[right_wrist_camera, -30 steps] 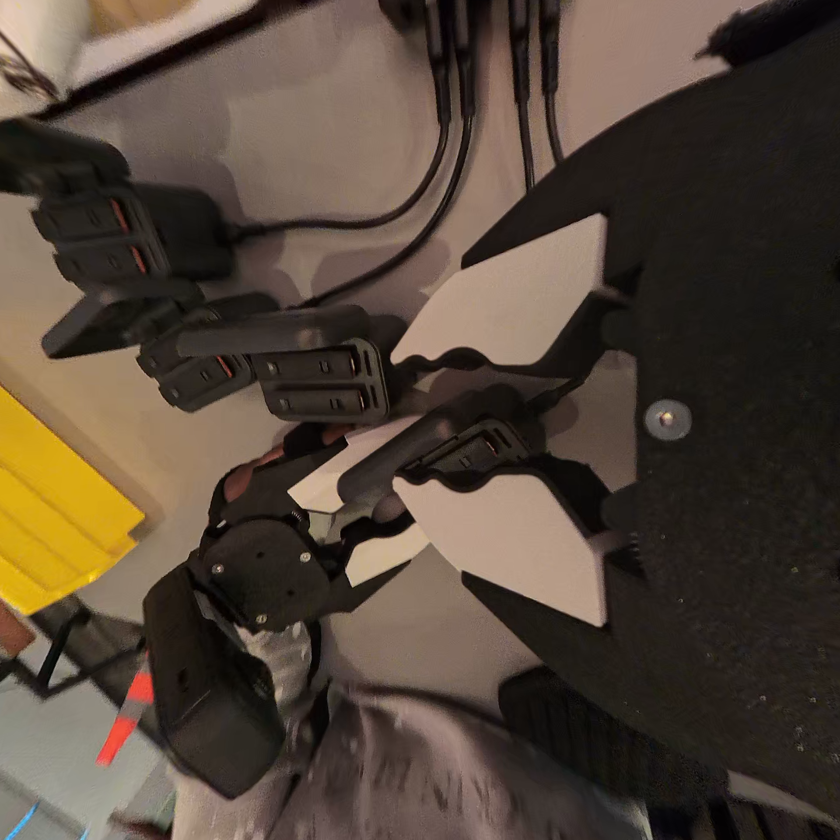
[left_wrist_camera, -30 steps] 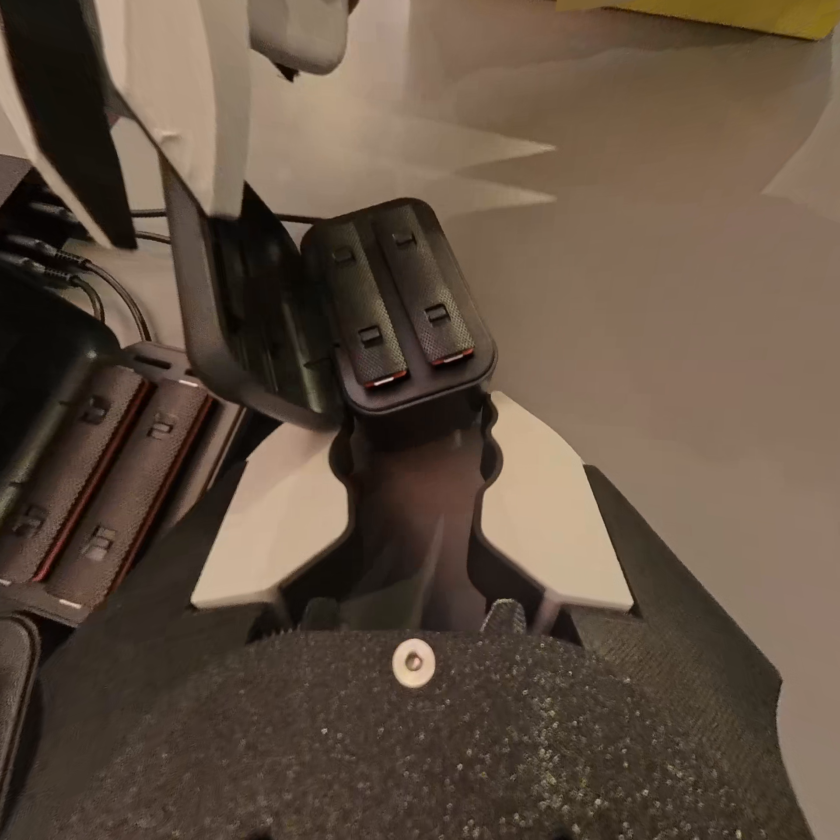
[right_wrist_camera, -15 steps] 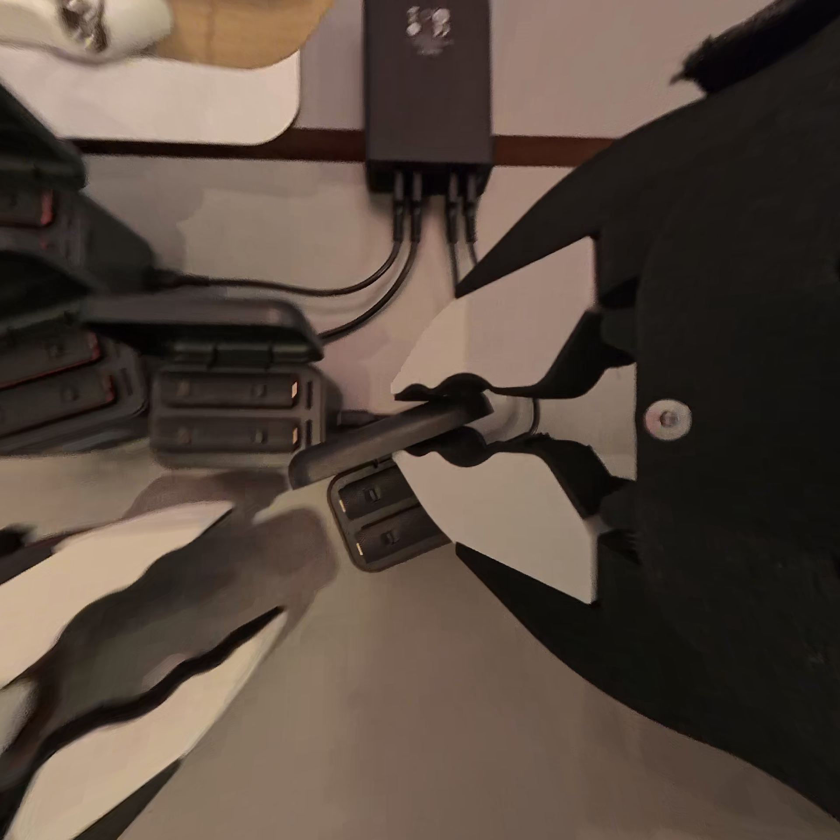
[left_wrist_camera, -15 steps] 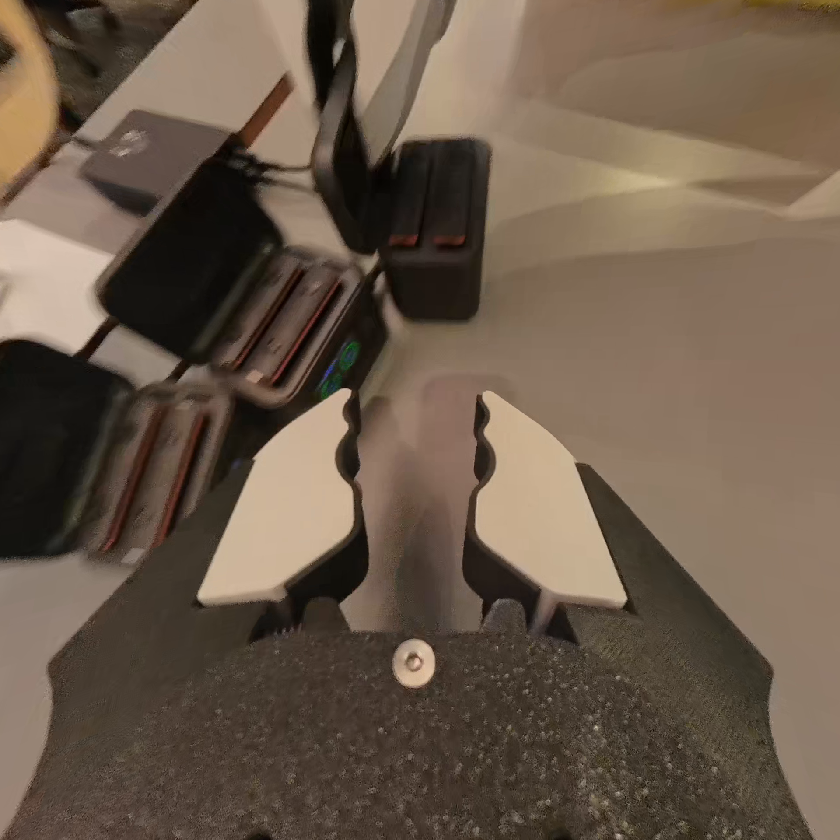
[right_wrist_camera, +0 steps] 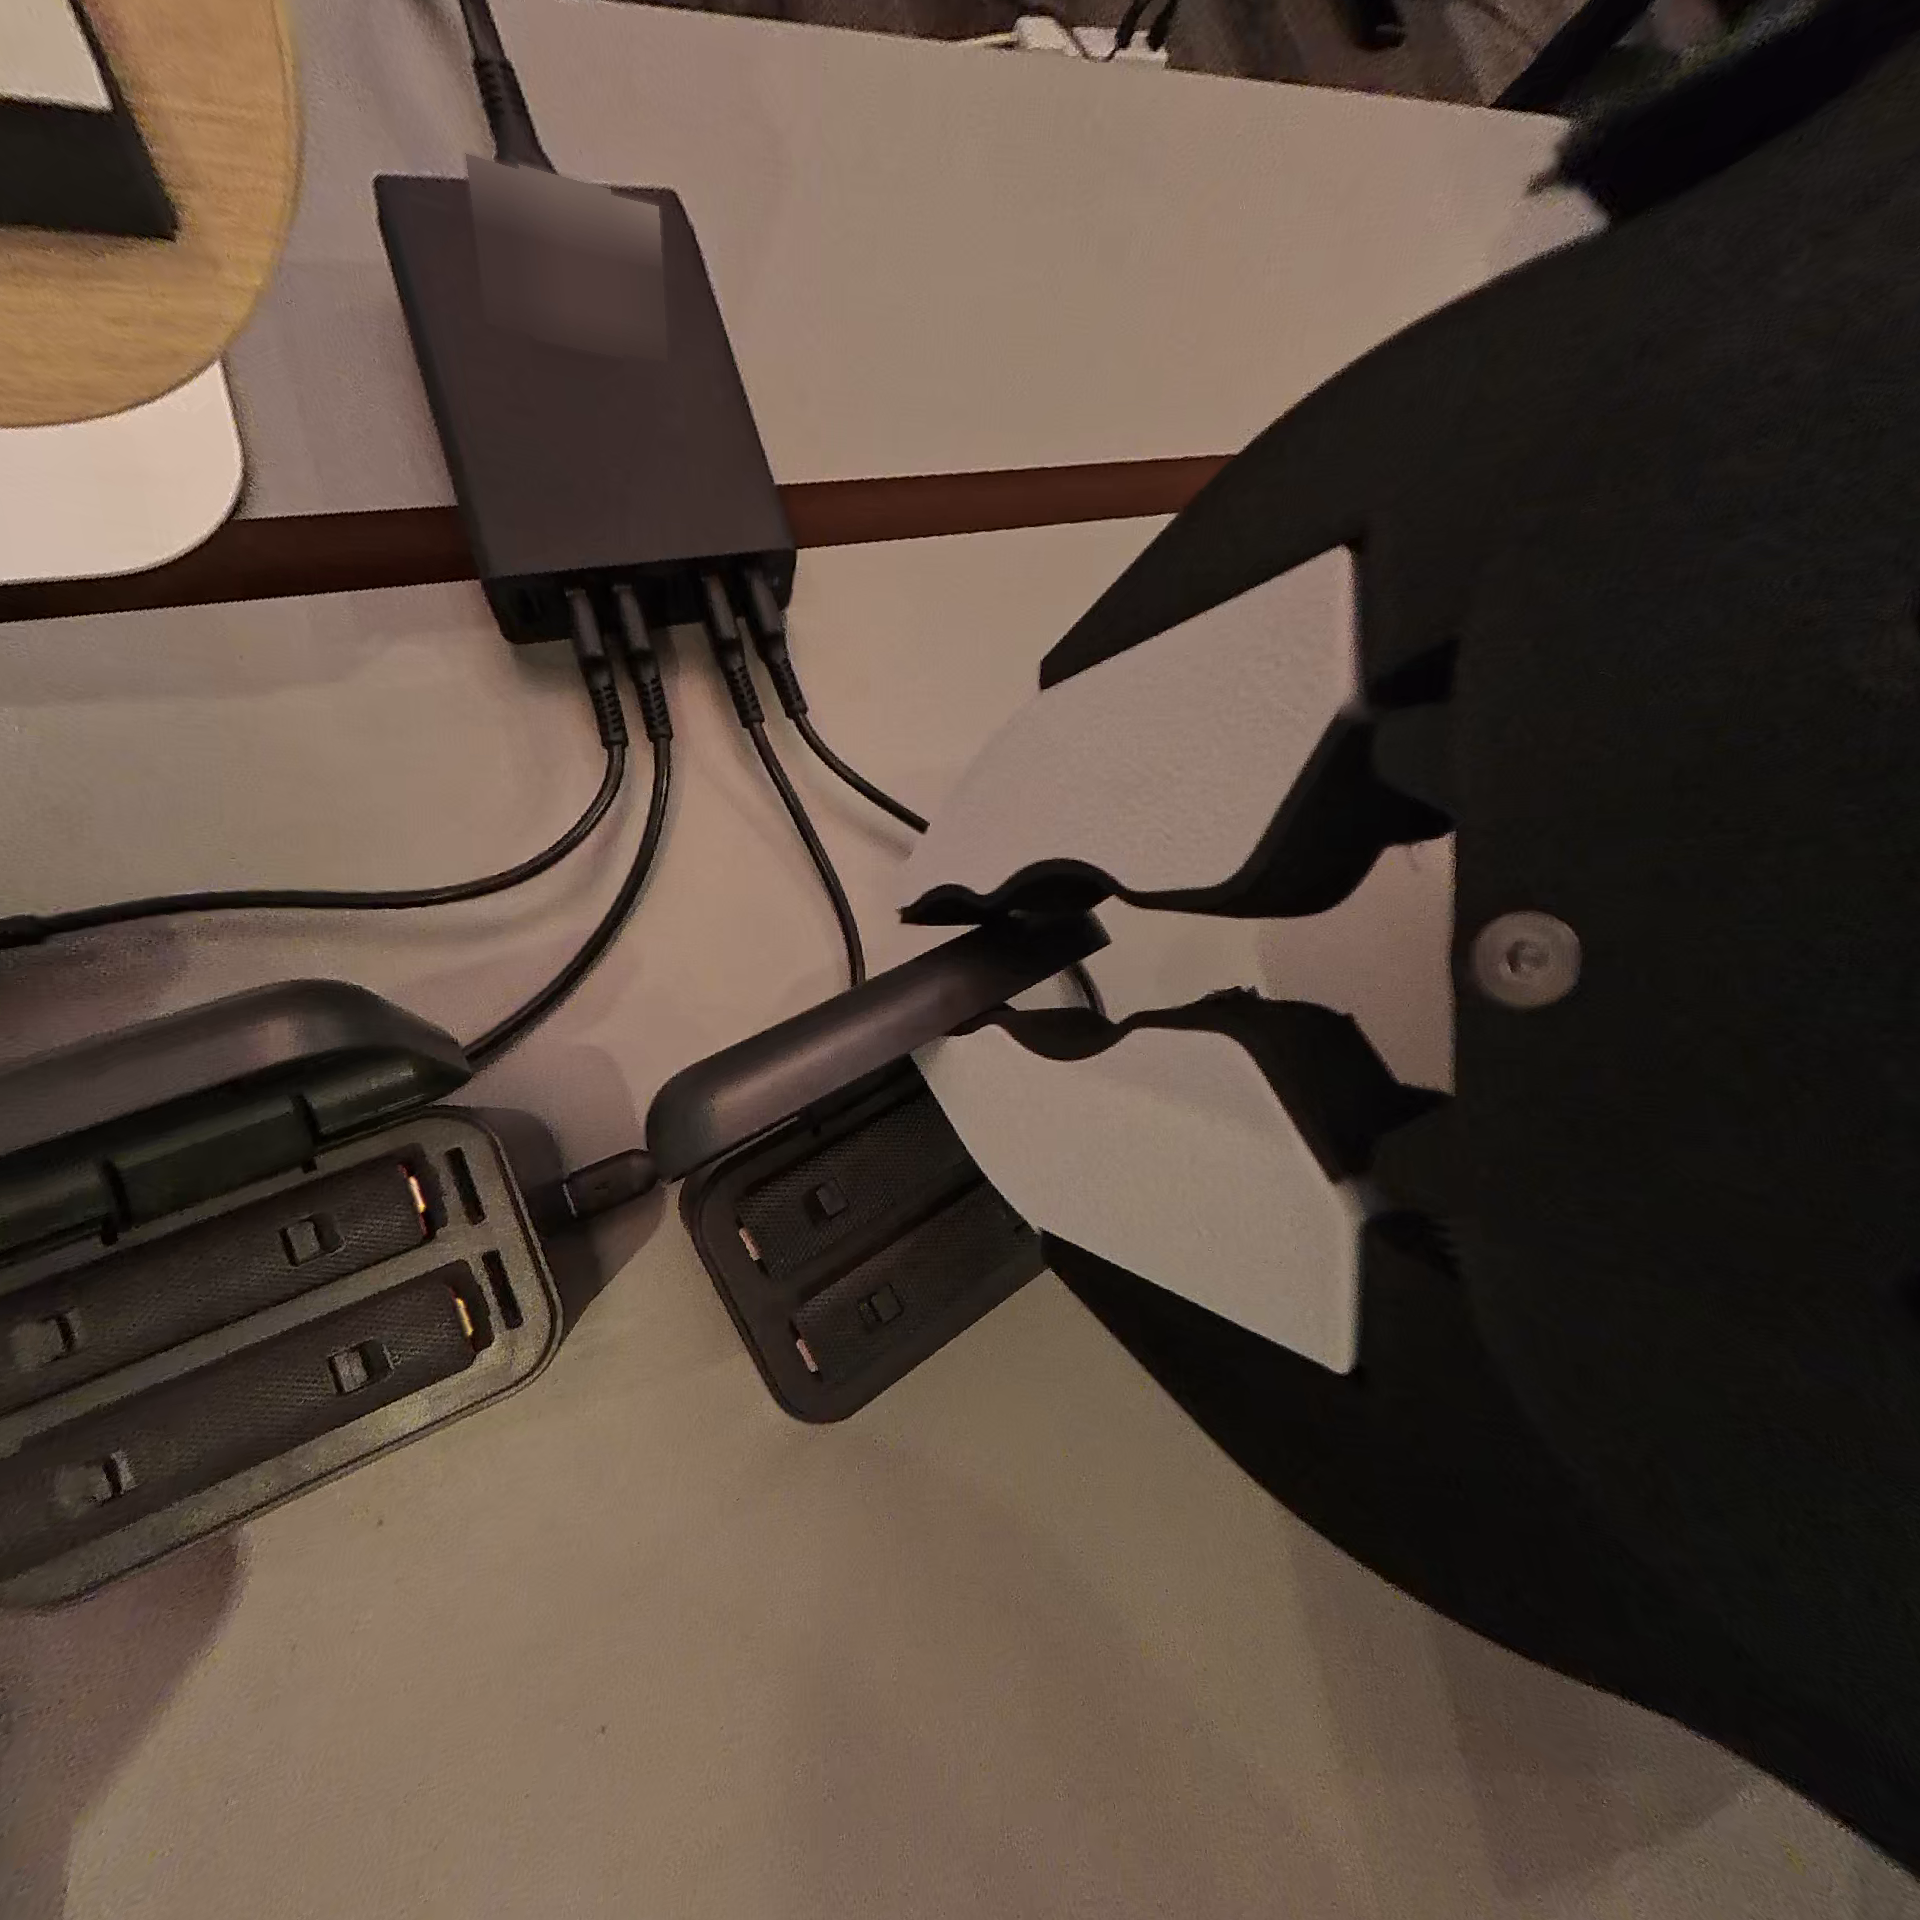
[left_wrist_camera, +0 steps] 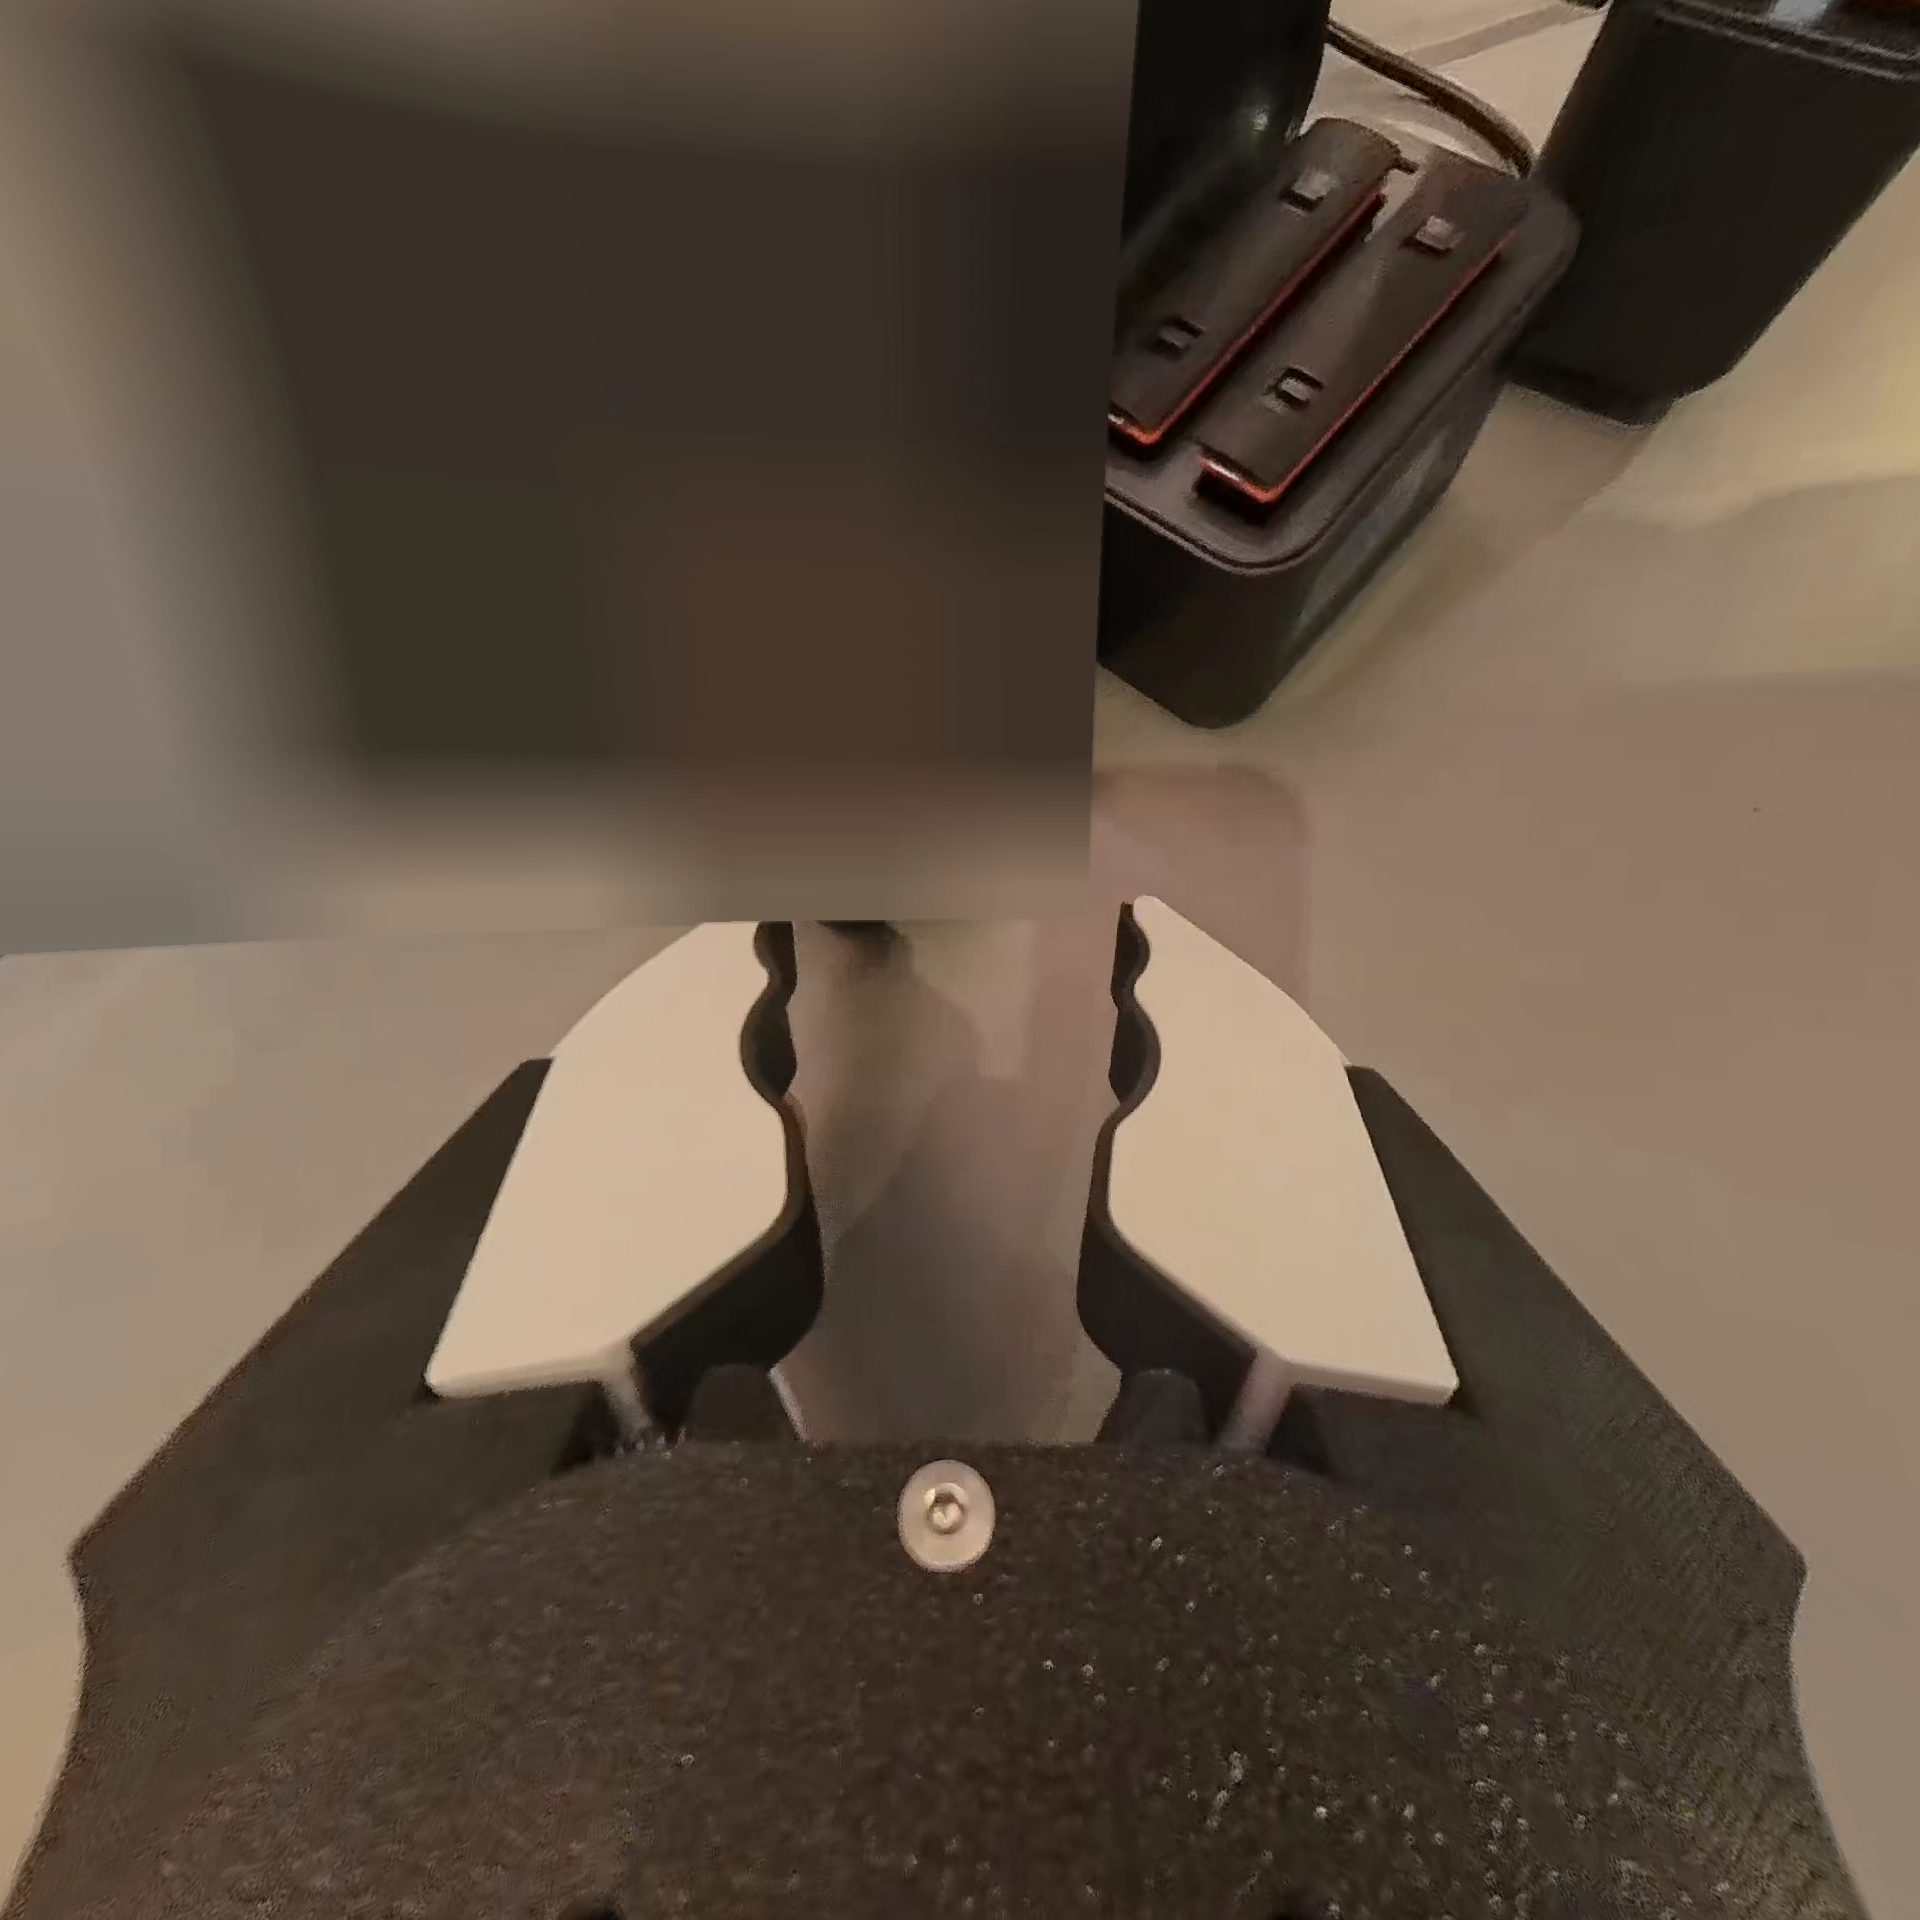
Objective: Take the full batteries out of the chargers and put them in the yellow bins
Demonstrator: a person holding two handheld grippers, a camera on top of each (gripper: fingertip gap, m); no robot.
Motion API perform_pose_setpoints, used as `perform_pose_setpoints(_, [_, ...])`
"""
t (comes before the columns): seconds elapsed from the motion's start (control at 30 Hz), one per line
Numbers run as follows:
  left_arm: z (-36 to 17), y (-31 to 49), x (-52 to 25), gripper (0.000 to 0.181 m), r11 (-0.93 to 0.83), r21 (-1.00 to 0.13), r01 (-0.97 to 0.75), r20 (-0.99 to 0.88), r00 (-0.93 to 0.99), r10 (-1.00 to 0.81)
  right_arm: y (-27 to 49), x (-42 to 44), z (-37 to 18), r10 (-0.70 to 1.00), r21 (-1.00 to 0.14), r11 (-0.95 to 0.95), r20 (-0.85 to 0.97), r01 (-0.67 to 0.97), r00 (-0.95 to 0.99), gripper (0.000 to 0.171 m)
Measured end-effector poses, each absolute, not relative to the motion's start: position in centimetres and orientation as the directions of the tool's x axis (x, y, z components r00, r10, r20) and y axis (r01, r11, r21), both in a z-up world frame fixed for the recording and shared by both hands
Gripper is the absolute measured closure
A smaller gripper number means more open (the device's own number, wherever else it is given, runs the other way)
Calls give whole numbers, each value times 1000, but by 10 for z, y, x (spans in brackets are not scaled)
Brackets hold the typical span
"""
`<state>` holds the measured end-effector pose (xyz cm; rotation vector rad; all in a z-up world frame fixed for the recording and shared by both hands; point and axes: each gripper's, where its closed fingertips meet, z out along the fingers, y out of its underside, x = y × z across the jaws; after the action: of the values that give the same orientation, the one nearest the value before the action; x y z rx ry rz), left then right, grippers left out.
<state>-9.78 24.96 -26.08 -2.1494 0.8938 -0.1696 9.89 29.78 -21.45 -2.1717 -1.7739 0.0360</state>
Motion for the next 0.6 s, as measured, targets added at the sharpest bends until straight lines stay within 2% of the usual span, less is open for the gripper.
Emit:
perform_pose_setpoints(0.37, [-261,268,-67,123,-386,-742,-548,-161,705,-690,310,127,-217,933,-165,-234,241,958,269,157])
perform_pose_setpoints(0.6, [-260,266,-65,124,-380,-761,-526,-133,700,-702,311,126,-217,929,-222,-243,225,944,292,155])
